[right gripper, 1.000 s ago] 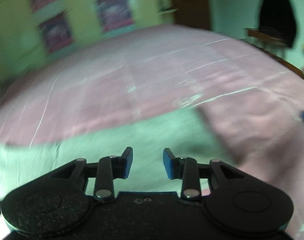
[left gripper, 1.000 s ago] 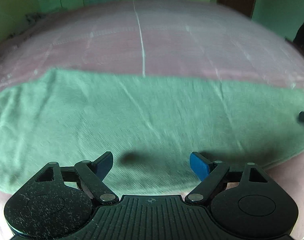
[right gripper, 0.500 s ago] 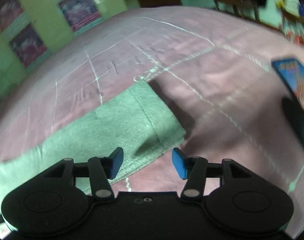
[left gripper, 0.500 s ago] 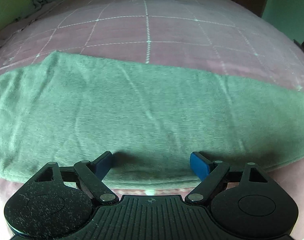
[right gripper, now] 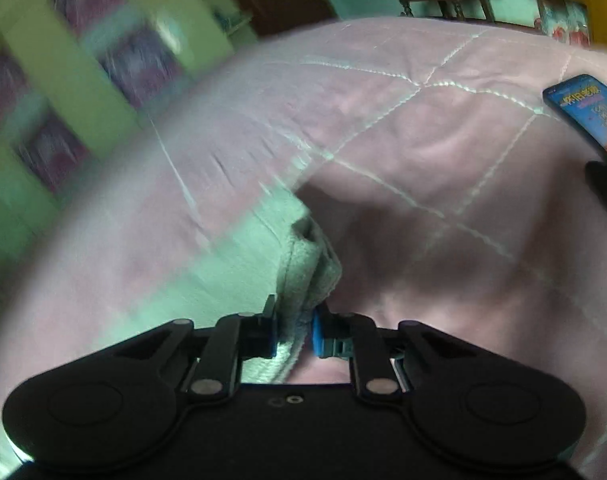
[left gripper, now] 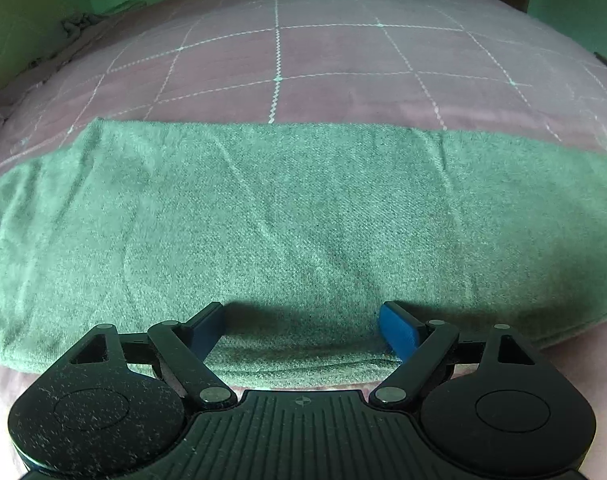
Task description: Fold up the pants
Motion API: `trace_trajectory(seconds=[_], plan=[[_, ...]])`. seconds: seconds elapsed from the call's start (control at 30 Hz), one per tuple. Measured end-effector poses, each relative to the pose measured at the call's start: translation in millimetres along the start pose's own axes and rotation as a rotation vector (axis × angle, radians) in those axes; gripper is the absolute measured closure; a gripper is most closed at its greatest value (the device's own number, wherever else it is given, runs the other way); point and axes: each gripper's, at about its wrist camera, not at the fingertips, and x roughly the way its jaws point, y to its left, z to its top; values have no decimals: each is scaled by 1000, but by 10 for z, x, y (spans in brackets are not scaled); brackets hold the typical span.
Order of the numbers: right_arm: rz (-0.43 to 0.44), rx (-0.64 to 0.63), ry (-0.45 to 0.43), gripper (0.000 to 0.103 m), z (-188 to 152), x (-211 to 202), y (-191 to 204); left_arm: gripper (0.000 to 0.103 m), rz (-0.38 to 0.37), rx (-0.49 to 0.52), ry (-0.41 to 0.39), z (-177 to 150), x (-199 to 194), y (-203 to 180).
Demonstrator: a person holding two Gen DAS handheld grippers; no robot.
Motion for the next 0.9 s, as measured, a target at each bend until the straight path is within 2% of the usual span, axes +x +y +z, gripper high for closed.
trace_trajectory(seconds=[0.07,0.13,0.23,0.33,0.43,0.57,0.63,0.7,0.77,0.8,0.83,0.9], plan=[[-1,50,15,88,18,28,-56,19,-4,9,16,37,-11,23],[-20,6,-2,88,55,-50,116,20,-67,-34,38,84,-73,190],[88,-74,-61,88,138,-296,528,20,-93,-117,14,141,-211,589],[192,-182,-69,88,63,-417,1100,20,-120,-210,17,173,-271,1111],[284,-303,-44,87,-198,-445,1723,20,-97,-314,5,135,-327,1664],[399,-443,47,88,-837,-411,2481,20,-68,-400,-6,-21,-396,2221],[421,-500,107,87,-1195,-323,2724,20,-81,-444,5,-113,-397,2420],[388,-584,195,78,-1584,-132,2905,20,-123,-483,27,-190,-365,2519],[318,-635,305,55,-1893,50,2949,20,-183,-509,48,-253,-334,2550],[334,-650,287,48,-1964,7,2928,20,-223,-518,56,-266,-321,2531],[358,-654,275,35,-1970,-62,2912,20,-258,-525,65,-265,-295,2488],[417,-613,285,40,-1861,-195,2850,19,-329,-543,81,-249,-243,2406]])
